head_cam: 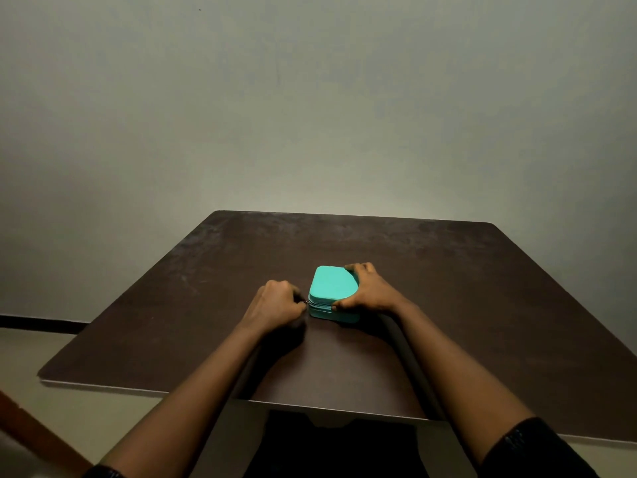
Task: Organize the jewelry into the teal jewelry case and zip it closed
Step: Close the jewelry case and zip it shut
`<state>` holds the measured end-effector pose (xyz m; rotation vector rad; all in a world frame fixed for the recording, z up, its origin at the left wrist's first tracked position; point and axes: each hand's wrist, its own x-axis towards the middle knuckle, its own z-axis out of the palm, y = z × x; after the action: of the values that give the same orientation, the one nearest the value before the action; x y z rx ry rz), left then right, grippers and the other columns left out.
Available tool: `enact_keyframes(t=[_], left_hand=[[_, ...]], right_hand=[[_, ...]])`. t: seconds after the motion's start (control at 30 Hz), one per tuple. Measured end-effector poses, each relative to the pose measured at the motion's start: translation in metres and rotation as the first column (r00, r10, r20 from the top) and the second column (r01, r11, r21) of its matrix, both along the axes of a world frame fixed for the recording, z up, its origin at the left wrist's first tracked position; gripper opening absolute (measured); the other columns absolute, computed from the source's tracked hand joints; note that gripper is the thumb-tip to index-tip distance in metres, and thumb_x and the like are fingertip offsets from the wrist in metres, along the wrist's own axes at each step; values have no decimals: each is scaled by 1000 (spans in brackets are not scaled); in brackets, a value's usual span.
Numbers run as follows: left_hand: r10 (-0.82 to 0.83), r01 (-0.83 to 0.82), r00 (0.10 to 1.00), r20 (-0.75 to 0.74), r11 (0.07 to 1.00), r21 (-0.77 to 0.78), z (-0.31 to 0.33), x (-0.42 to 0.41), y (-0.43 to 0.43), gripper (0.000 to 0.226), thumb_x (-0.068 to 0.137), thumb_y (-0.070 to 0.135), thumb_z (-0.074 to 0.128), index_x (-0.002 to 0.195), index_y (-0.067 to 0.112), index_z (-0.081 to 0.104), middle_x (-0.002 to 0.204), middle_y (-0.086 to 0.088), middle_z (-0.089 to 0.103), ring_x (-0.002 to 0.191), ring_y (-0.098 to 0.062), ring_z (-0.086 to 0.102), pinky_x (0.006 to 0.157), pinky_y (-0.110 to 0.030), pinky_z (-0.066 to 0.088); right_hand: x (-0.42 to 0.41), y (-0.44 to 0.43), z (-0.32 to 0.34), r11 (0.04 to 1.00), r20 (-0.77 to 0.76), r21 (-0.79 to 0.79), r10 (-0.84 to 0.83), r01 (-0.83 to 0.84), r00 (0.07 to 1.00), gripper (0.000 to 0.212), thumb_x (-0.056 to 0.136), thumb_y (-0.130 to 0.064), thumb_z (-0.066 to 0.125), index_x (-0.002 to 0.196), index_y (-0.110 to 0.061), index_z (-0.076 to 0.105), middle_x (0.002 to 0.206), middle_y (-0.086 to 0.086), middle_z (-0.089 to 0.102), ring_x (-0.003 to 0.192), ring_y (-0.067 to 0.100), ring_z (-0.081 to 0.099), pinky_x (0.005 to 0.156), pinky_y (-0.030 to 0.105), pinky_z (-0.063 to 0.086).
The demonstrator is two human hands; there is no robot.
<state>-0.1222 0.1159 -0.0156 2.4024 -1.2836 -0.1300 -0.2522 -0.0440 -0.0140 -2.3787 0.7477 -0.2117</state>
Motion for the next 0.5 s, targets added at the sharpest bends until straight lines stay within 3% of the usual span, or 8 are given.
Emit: enact_keyframes(t=[0.2,0.37,0.5], left_hand=[[-41,46,993,-111,998,34,5,-11,1,26,82,23,62,105,17,73,99,-5,72,86,-16,63,71,-24,45],[-109,119,974,-196,992,38,1,-19,-3,24,81,22,64,102,17,74,96,-3,74,85,-13,66,77,-29,53],[-71,58,981,-183,996,-73,13,-6,1,22,82,28,58,72,19,76,71,-1,72,71,-18,66,68,-33,53]], right_hand=[[0,2,1,1000,-7,-1,-7,7,1000,92,67,-38,79,141,-18,29,137,5,28,125,22,38,100,30,39],[1,0,0,1000,-35,10,7,-7,999,96,71,-39,77,146,-17,22,145,6,22,130,24,34,105,32,36],[-4,2,-4,999,-27,37,4,-3,1000,103,70,-42,77,149,-20,15,155,2,7,141,25,20,113,36,25]])
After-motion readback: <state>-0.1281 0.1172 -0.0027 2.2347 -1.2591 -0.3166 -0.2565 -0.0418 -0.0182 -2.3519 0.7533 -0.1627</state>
